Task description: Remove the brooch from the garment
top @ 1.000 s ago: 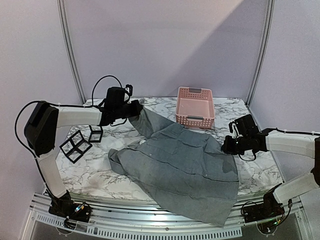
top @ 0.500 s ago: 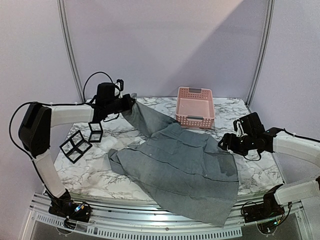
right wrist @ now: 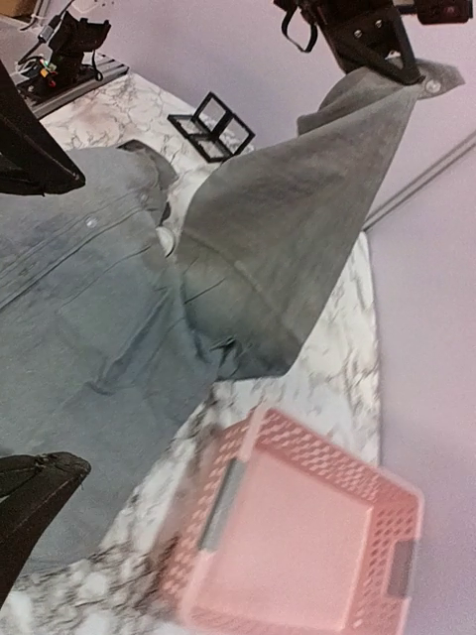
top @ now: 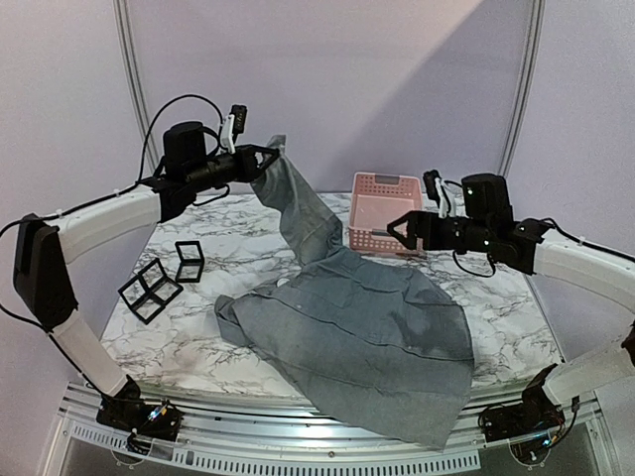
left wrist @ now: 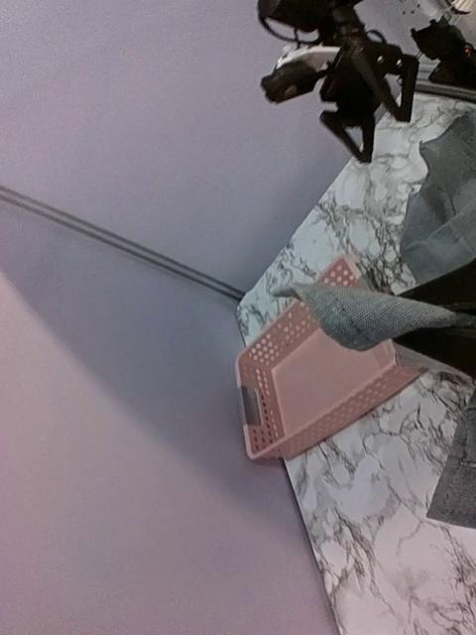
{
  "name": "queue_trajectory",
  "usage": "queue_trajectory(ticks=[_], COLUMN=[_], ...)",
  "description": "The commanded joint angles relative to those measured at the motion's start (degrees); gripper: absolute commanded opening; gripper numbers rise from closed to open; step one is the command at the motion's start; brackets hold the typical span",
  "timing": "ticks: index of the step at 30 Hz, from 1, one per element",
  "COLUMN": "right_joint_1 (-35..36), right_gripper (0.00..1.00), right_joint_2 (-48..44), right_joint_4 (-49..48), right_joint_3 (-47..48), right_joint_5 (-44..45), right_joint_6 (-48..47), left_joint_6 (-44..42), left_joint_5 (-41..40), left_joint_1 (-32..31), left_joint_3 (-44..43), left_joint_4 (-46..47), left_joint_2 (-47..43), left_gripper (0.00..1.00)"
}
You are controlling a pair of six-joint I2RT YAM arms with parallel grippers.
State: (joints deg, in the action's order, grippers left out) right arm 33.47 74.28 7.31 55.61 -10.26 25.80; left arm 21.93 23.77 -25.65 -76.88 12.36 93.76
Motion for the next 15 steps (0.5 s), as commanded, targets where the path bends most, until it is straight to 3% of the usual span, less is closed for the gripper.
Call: queue_trajectory(ticks=[1,7,15], right_joint_1=[1.3,6.0,9.2], right_gripper=[0.89,0.89,0.89], right_joint_2=[8.0,19.0,26.0], right_joint_4=[-12.7,-15.8,-22.3], right_joint_3=[6.3,17.7,21.0], right_joint_5=[-6.9,-8.5,-12.3], right_joint_6=[-7.1,-11.5,-9.8], left_joint_6=[-4.4,-6.1,-7.0], left_joint_5=[5.8,5.3,4.3], left_joint_1=[-4.4,-8.4,-10.3], left_joint_3=[-1.1,-2.6,-3.0], left_joint_4=[-2.3,-5.4,-7.1], left_joint_2=[-3.5,-5.5,-6.1], left_gripper=[0.00,0.00,0.00])
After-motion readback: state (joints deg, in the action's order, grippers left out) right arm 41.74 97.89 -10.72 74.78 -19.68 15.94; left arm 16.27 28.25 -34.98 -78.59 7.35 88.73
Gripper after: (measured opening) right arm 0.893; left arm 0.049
